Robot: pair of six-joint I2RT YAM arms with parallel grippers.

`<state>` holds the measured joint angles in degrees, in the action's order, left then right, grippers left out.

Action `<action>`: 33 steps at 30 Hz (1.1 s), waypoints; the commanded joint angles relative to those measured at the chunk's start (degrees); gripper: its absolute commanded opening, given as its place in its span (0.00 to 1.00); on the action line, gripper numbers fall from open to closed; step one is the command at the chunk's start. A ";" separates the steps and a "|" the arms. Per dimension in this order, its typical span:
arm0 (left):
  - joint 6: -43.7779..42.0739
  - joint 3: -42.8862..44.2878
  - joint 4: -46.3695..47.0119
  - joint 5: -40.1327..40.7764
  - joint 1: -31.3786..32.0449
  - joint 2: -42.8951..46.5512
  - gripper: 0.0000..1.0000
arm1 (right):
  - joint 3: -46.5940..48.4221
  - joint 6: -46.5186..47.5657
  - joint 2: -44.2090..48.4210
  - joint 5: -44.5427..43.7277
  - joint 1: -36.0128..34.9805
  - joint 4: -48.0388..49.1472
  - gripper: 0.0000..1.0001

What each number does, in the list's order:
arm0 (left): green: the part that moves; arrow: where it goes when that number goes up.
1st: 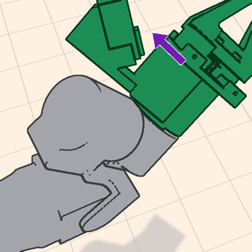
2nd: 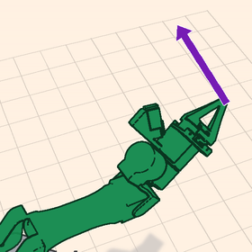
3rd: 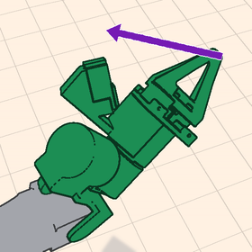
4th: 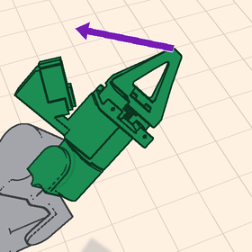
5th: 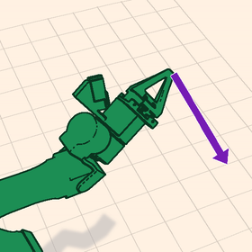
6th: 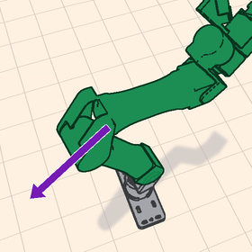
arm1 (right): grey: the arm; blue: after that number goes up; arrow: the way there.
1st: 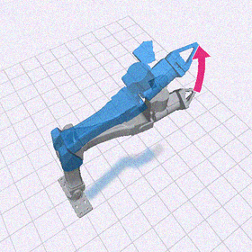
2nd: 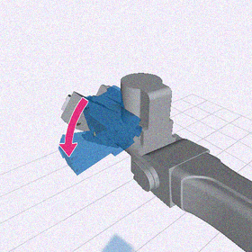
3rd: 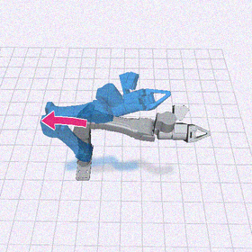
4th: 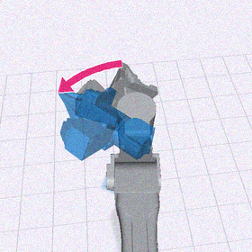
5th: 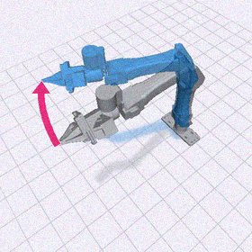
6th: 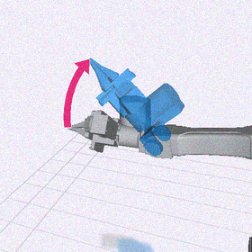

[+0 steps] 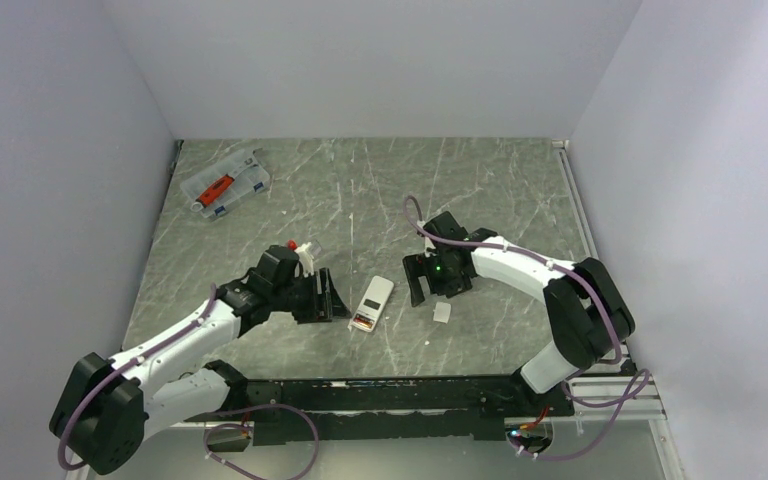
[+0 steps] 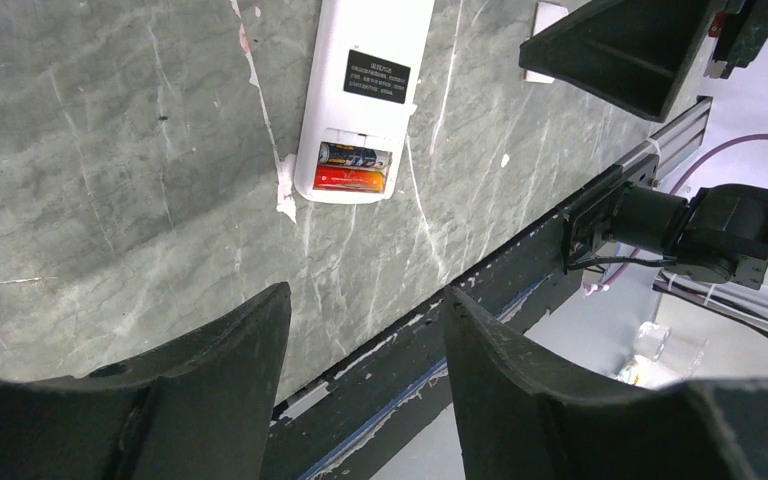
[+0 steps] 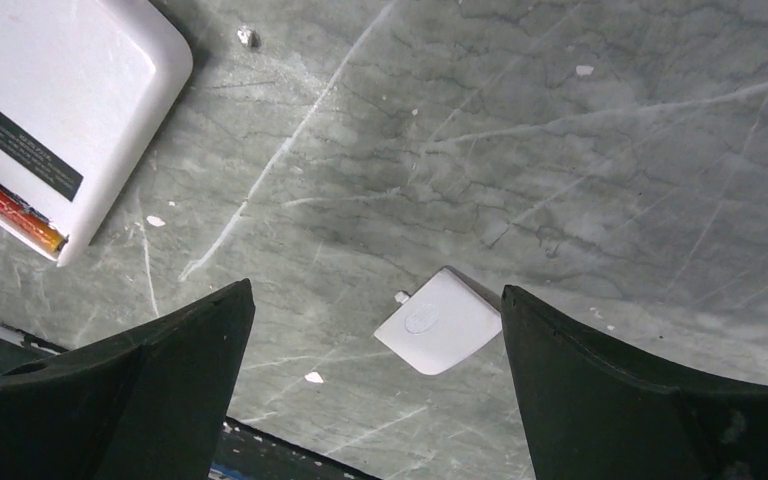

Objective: Load the batteries into the remote control
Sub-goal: Move the battery cover to the center of the board.

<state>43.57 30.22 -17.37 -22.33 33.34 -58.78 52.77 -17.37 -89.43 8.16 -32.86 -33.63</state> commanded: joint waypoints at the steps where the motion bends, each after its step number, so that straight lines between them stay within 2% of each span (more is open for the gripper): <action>1: -0.94 1.51 0.30 0.56 0.05 1.08 0.63 | -1.39 -1.70 -0.04 0.79 0.26 1.40 0.95; 10: -0.94 1.20 0.21 0.34 0.11 1.73 0.63 | -3.81 -3.94 1.29 -1.79 0.26 0.85 0.95; 21: -0.59 -0.06 0.09 0.36 0.02 3.63 0.63 | -8.65 -6.53 5.27 0.33 -0.39 1.74 0.91; 33: -0.42 -0.77 0.31 0.09 0.06 4.73 0.64 | -10.41 -8.31 6.62 -1.79 -7.82 0.47 0.88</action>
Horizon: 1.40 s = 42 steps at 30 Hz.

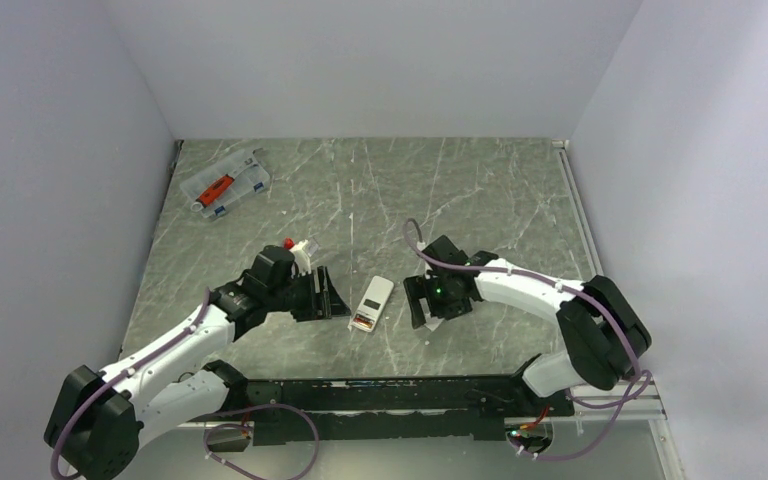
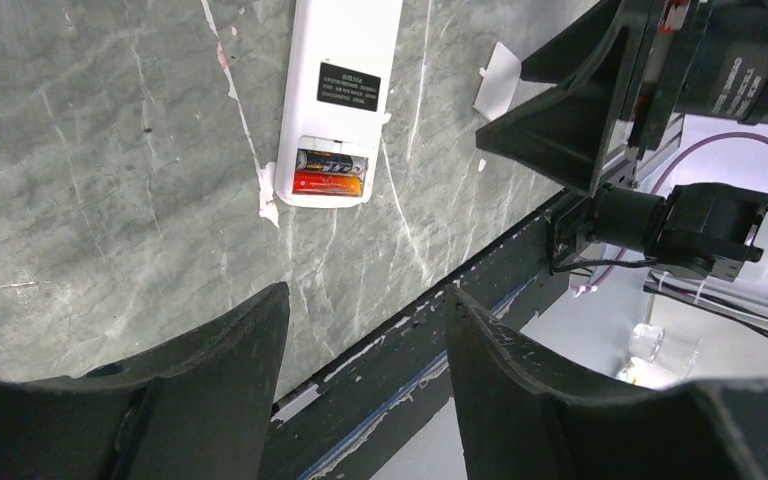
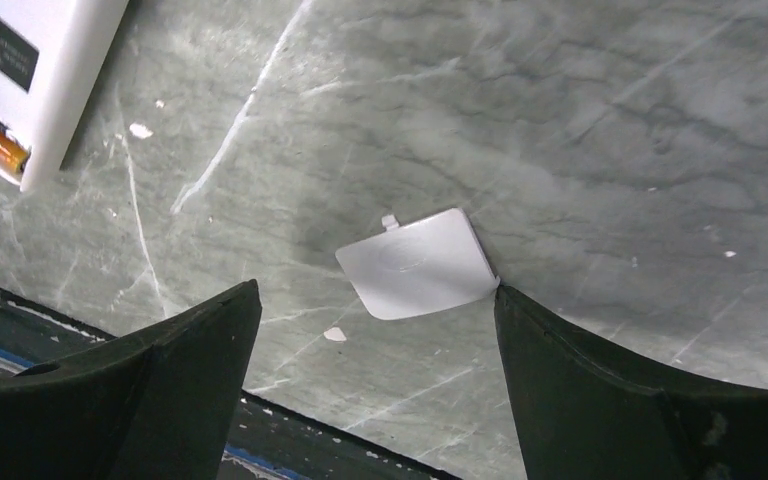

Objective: Load the batteries into the remote control
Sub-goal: Move the battery cover to the center of the board.

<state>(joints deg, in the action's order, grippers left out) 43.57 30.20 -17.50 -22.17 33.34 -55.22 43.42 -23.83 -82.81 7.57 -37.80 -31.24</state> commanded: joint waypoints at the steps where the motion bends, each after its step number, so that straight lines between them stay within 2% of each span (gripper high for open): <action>1: -0.40 -0.78 0.38 -0.06 0.06 1.17 0.63 | -0.79 -1.95 -0.25 -1.69 -3.65 -2.23 0.88; 8: -0.51 -1.00 -0.15 0.11 0.07 1.84 0.64 | 1.89 -2.59 -1.48 -7.15 -9.50 -5.57 0.86; 19: -0.64 -0.94 -0.01 -0.06 0.10 1.11 0.64 | 3.75 -2.38 -1.67 -15.21 -9.57 -7.23 0.86; 30: -0.68 -0.88 0.11 -0.07 0.00 0.29 0.64 | 5.53 2.33 -5.46 -10.56 -9.23 -4.00 0.87; 34: -0.86 -0.71 -0.42 0.17 -0.01 0.38 0.64 | 5.58 3.19 -5.95 -9.01 -8.48 -3.31 0.83; 42: -1.12 -0.23 0.04 -0.06 0.06 -0.58 0.64 | 6.50 3.18 -6.84 -9.78 -8.16 -4.79 0.70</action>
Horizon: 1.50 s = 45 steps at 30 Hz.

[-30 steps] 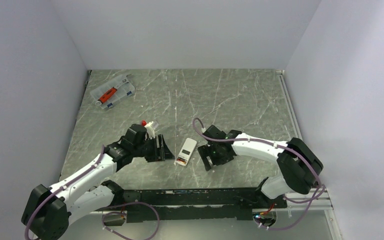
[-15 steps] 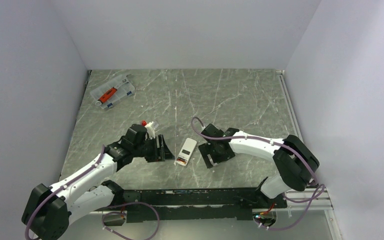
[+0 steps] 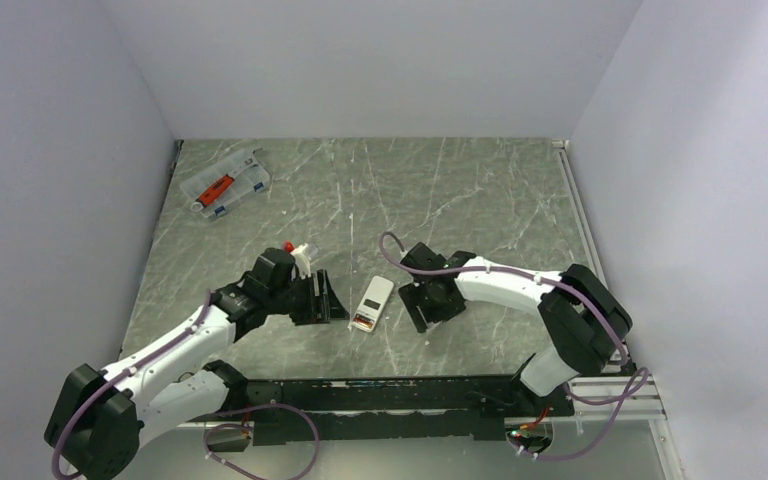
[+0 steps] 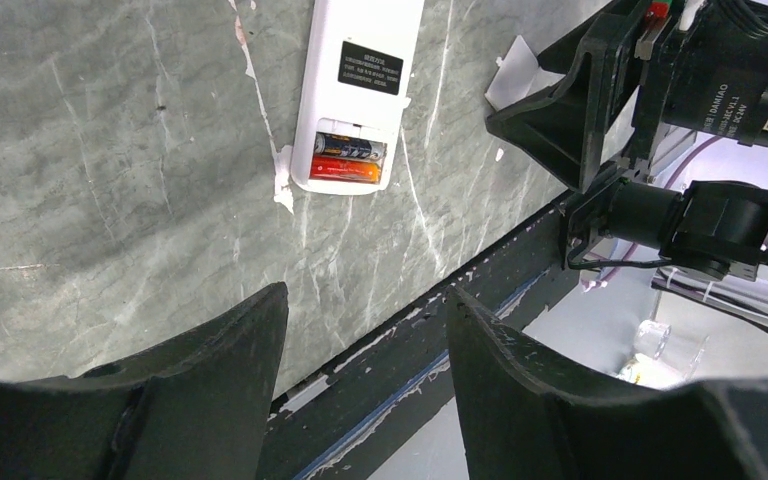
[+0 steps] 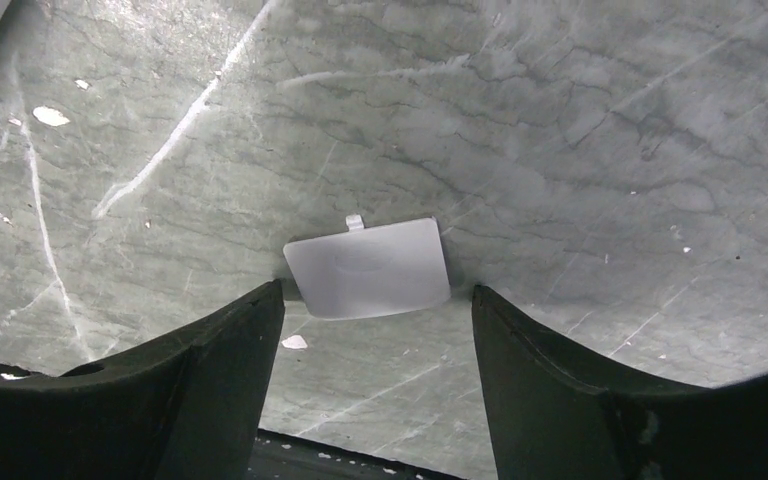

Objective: Load the batteries into the remote control
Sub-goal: Move the battery cover to the center of the board.

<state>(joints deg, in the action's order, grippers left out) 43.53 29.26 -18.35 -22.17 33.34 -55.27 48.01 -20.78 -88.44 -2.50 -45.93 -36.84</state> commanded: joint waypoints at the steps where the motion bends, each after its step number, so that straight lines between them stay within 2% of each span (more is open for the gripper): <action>1: -1.03 0.72 1.06 -0.14 0.04 -0.61 0.64 | 2.04 -0.10 -1.47 -0.29 -0.08 0.27 0.68; 15: -1.26 0.72 0.98 0.02 0.05 -0.90 0.64 | 1.41 -5.57 -1.31 -1.13 -6.00 2.47 0.48; 23: -1.10 0.50 0.78 0.18 0.01 -0.47 0.64 | 2.72 -12.97 -4.59 -3.18 -9.73 7.13 0.46; 28: -1.16 0.32 0.10 0.50 0.07 0.06 0.64 | 3.75 -14.23 -6.02 -3.96 -11.27 8.51 0.50; 33: -1.42 0.51 -0.54 0.99 0.03 0.33 0.65 | 3.58 -15.68 -6.28 -4.75 -11.82 10.28 0.64; 38: -1.60 0.71 -0.85 1.04 0.11 0.10 0.65 | 1.99 -15.90 -4.65 -6.10 -12.57 11.67 0.74; 45: -1.47 0.83 -0.74 1.12 0.05 -0.11 0.65 | -5.46 -16.39 0.94 -7.97 -13.77 17.89 0.77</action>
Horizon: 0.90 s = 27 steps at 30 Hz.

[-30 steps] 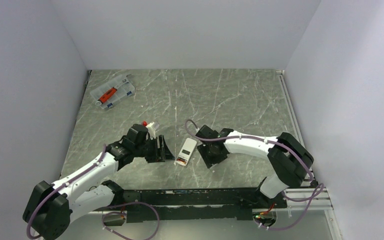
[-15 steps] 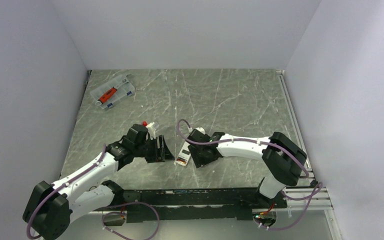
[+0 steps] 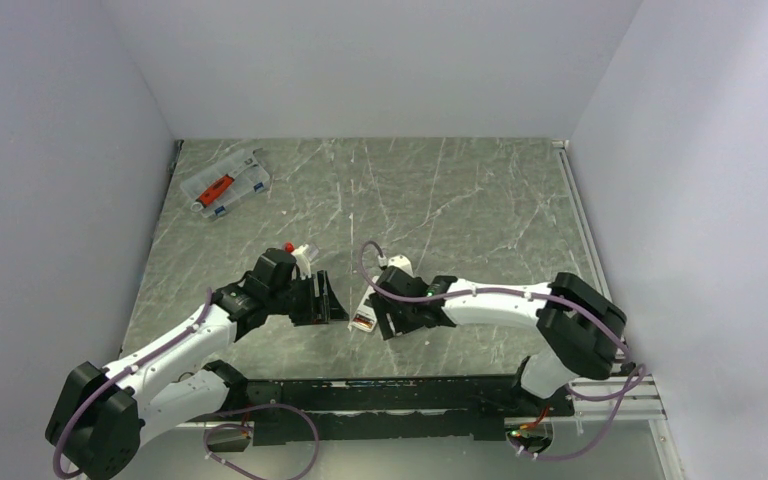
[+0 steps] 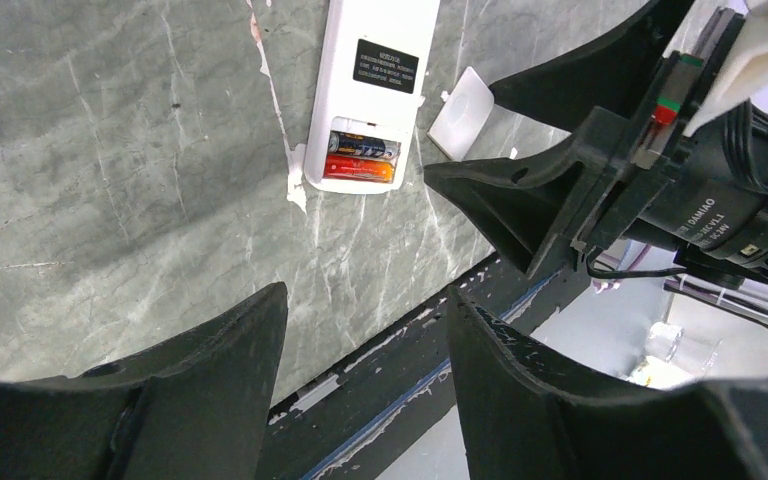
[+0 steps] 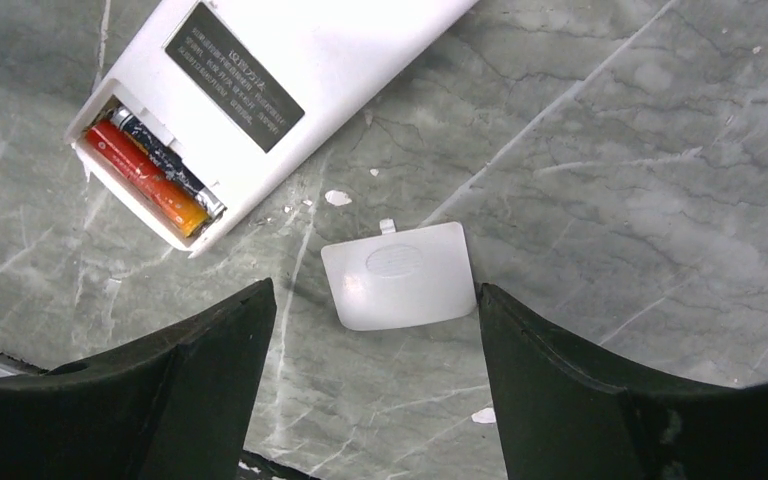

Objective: Load the batteries into the remote control
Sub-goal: Move the battery cover to the center of the board.

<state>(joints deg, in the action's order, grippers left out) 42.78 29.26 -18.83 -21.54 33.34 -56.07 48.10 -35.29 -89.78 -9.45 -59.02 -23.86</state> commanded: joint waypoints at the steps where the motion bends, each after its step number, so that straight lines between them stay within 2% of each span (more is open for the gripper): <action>1: -0.70 0.81 -0.22 0.59 0.05 0.70 0.65 | -6.92 -1.89 3.14 -0.86 -0.84 6.35 0.77; 18: -0.11 0.88 -0.71 1.37 0.03 0.81 0.64 | -15.93 -3.56 5.51 -9.49 -6.14 14.37 0.77; 27: 0.49 1.07 -2.27 2.02 0.05 1.87 0.65 | -19.35 -4.04 6.91 -10.69 -8.81 18.80 0.77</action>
<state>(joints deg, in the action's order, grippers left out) 42.89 29.26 -20.49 -20.47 33.34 -55.86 32.29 -36.49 -81.25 -23.16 -66.85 -2.00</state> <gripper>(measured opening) 0.645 0.768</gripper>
